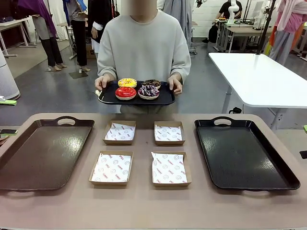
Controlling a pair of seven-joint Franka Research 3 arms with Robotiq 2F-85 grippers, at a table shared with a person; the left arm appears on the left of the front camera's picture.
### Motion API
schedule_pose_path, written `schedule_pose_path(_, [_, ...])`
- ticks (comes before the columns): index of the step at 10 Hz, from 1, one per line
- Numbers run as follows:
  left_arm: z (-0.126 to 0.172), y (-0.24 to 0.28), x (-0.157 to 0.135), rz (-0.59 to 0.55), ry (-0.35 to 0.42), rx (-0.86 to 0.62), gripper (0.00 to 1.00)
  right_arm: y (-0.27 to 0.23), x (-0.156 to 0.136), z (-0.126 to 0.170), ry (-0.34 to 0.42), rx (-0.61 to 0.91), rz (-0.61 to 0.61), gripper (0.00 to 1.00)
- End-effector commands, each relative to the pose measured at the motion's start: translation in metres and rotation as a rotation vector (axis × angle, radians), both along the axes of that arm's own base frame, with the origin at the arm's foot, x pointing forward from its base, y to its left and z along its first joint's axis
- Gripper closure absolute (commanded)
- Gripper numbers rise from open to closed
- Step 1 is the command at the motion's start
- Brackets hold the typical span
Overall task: Individually package the donuts and arrange them on the tray.
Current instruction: Pick up one Paper togo box.
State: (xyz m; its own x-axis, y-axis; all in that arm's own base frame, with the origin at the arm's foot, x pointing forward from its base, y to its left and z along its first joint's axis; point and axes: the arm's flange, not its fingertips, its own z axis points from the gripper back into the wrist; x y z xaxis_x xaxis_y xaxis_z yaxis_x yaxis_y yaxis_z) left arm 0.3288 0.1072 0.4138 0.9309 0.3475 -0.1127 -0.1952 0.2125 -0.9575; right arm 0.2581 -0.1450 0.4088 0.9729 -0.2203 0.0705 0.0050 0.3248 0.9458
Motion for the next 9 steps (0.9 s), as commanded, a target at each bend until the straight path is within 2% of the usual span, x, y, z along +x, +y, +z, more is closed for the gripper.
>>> schedule_pose_path(1, [0.0027, 0.0011, -0.0004, 0.007, -0.004, -0.018, 0.0, -0.0003, -0.0004, -0.0002, -0.003, 0.006, 0.003, 0.0])
schedule_pose_path(9, [0.0027, 0.0011, -0.0004, 0.007, -0.004, -0.018, 0.0, -0.0003, -0.0004, -0.0002, -0.003, 0.006, 0.003, 0.0])
